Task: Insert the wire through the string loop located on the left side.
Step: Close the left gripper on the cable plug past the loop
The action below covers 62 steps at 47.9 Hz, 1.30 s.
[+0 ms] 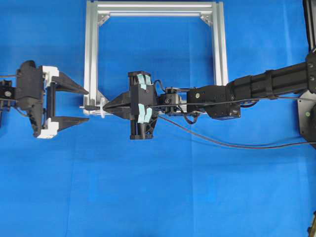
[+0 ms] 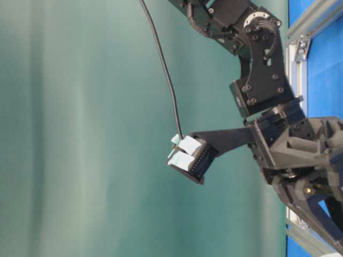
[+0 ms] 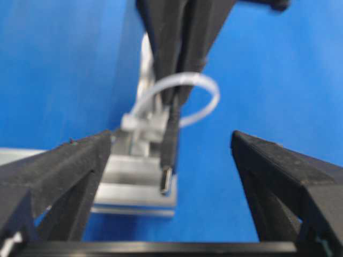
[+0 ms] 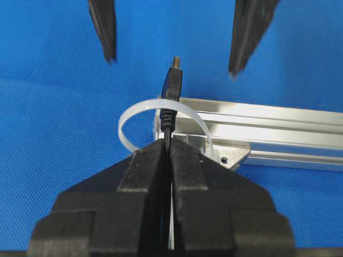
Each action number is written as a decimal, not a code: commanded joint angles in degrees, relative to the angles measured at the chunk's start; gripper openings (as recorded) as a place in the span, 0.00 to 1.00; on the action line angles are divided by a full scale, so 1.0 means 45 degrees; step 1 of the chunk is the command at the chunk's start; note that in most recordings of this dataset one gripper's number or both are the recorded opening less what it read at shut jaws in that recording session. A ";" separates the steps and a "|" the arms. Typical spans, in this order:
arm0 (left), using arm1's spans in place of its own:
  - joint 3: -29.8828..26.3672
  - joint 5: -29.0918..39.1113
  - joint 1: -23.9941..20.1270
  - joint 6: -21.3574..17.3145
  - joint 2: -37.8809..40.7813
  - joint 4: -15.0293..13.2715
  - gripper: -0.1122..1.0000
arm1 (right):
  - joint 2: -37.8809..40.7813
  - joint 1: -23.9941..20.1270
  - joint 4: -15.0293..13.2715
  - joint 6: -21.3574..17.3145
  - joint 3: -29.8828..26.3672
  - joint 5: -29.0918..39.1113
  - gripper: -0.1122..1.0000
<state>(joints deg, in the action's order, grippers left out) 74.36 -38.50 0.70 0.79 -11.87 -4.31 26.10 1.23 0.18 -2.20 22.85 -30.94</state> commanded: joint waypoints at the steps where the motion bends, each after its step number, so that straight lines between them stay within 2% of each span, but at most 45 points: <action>1: -0.0391 -0.0039 -0.0078 0.0000 0.0449 -0.0020 0.89 | -0.0293 0.0039 0.0039 -0.0020 -0.0176 -0.0117 0.10; 12: -0.0684 -0.0039 -0.0078 -0.0020 0.1191 -0.0020 0.89 | -0.0293 0.0020 0.0039 -0.0020 -0.0195 -0.0117 0.10; 62: -0.0703 -0.0039 -0.0078 -0.0020 0.1172 -0.0020 0.88 | -0.0293 0.0039 0.0039 -0.0020 -0.0195 -0.0078 0.10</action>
<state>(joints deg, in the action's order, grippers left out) 71.89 -38.41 0.44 0.79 -6.24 -4.31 26.10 1.23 0.26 -2.29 22.85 -30.94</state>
